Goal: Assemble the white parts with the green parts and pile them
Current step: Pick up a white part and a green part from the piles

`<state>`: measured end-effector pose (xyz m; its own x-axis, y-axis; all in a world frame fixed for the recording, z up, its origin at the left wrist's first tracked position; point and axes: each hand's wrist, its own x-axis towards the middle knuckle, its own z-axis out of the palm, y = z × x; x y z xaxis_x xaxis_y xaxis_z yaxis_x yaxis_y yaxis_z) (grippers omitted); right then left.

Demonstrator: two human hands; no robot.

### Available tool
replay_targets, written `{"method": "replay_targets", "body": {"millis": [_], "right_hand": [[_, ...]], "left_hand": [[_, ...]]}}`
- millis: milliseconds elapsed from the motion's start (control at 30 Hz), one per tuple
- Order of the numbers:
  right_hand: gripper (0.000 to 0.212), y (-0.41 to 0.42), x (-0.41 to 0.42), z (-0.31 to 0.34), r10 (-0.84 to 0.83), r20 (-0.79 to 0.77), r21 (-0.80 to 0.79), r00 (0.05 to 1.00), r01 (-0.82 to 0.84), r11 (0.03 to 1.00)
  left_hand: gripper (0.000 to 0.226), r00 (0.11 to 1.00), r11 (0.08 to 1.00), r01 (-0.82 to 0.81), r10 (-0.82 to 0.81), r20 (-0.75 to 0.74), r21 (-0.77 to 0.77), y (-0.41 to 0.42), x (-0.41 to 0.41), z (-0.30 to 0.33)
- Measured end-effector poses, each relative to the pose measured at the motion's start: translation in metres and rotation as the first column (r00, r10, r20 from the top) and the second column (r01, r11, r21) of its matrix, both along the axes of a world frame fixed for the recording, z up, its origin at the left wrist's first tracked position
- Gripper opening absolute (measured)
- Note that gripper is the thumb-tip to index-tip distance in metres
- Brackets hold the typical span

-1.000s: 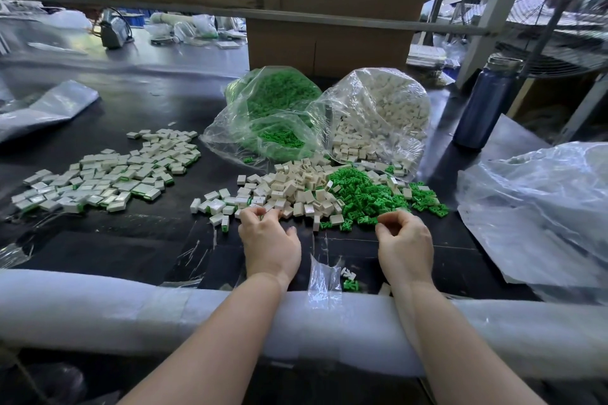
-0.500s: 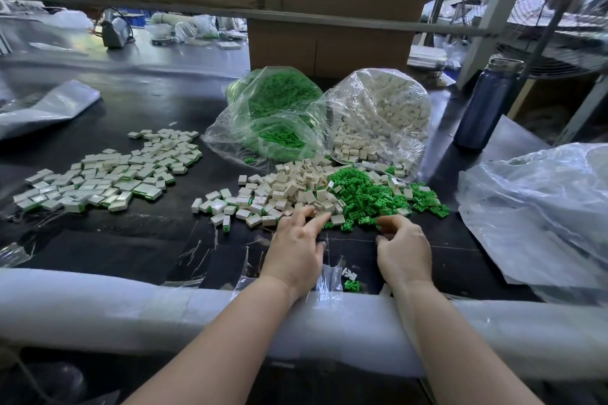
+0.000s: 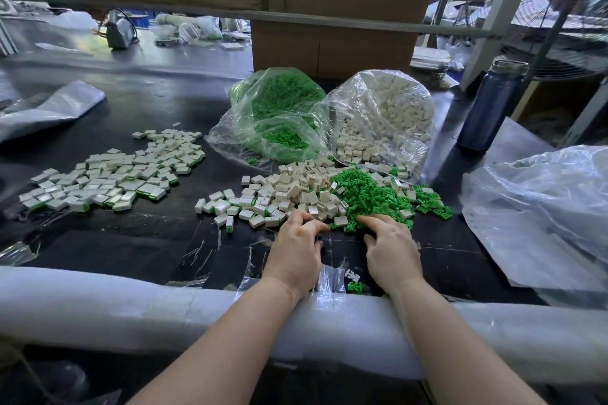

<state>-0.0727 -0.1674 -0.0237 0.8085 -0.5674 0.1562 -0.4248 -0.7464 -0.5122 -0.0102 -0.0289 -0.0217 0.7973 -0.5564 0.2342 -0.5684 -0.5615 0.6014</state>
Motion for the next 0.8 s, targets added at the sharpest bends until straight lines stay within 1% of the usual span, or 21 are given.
{"method": "replay_targets", "body": {"millis": [100,200,333,433,500,633,700,800], "right_hand": [[0.028,0.002,-0.001,-0.001,0.036,0.07,-0.008,0.997,-0.036,0.999],[0.02,0.004,-0.004,0.0,0.03,0.104,-0.007,0.994,-0.03,1.0],[0.015,0.005,-0.006,0.003,0.016,0.128,-0.022,0.992,-0.013,1.0],[0.014,0.005,-0.007,0.004,0.016,0.205,-0.011,0.979,-0.014,1.0],[0.016,0.006,-0.008,0.005,0.043,0.26,0.011,0.965,-0.048,0.999],[0.026,0.01,-0.008,0.008,0.115,0.312,0.108,0.943,-0.155,0.982],[0.024,0.011,-0.009,0.008,0.129,0.326,0.132,0.937,-0.18,0.975],[0.018,0.011,-0.011,0.008,0.129,0.366,0.187,0.921,-0.209,0.96]], "left_hand": [[0.026,1.0,1.0,-0.017,0.017,-0.001,-0.016,0.0,0.0,0.0],[0.026,1.0,1.0,-0.02,0.02,-0.011,-0.013,0.0,0.0,0.0],[0.02,1.0,0.999,-0.03,0.03,-0.001,-0.025,0.0,-0.001,0.002],[0.013,0.999,0.998,-0.037,0.038,0.02,-0.05,0.0,-0.002,0.002],[0.01,1.0,0.996,-0.023,0.025,0.019,-0.083,0.0,-0.002,0.002],[0.007,0.999,0.988,0.019,-0.026,-0.043,-0.152,0.002,-0.003,0.005],[0.005,0.995,0.984,0.04,-0.056,-0.085,-0.175,0.002,-0.003,0.006],[0.009,0.983,0.976,0.057,-0.091,-0.156,-0.21,0.003,-0.002,0.007]]}}
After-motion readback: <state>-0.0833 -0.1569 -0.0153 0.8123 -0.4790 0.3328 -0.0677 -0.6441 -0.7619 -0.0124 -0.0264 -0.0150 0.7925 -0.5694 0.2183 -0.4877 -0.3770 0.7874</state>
